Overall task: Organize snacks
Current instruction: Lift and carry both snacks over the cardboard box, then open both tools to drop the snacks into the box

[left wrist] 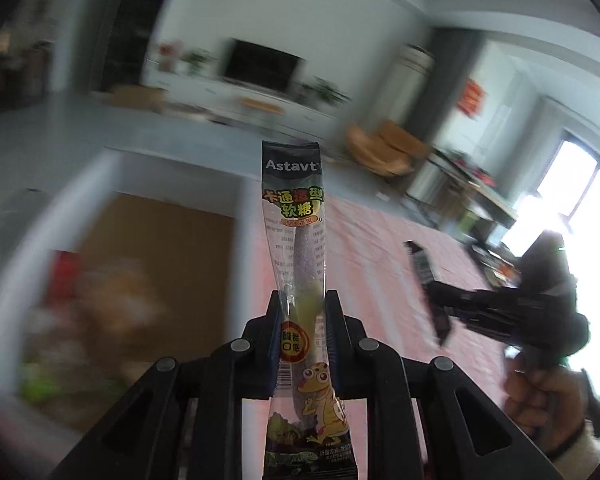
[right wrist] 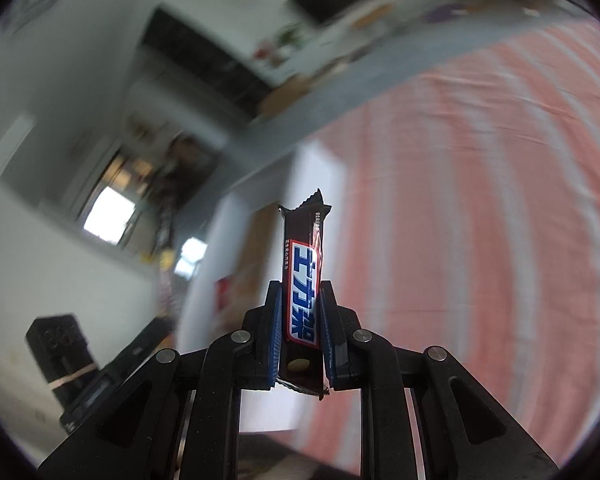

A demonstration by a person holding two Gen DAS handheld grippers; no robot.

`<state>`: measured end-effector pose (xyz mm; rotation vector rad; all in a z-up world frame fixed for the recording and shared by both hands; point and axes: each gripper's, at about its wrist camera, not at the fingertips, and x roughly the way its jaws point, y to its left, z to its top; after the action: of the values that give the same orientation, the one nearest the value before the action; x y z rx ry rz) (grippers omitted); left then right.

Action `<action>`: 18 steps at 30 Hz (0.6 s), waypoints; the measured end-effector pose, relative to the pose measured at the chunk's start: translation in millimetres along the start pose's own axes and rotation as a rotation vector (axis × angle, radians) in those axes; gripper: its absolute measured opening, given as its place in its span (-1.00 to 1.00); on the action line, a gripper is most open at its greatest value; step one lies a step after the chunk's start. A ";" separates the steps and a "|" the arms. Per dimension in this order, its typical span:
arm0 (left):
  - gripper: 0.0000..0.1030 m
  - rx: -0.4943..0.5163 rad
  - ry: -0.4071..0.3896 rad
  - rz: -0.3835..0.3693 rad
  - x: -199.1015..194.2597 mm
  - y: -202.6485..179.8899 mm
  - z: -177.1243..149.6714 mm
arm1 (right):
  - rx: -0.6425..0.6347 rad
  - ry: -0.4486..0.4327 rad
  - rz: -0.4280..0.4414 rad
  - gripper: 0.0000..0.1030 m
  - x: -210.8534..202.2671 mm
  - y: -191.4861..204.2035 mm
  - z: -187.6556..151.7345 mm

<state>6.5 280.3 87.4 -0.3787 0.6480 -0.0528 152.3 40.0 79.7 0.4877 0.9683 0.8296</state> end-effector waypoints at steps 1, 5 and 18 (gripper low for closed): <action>-0.64 -0.005 -0.007 0.044 -4.7 12.0 1.6 | -0.032 0.025 0.021 -0.66 15.6 18.9 -0.6; -0.54 -0.031 0.026 0.251 -3.6 66.5 -1.4 | -0.173 0.106 0.033 -0.63 85.2 82.7 -16.1; 0.99 0.178 -0.106 0.704 21.1 44.8 -9.7 | -0.351 0.035 -0.172 0.28 91.1 78.6 -34.8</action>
<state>14.4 315.3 51.9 0.0324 0.6360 0.5742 119.0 160.3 69.3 0.0867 0.8602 0.8323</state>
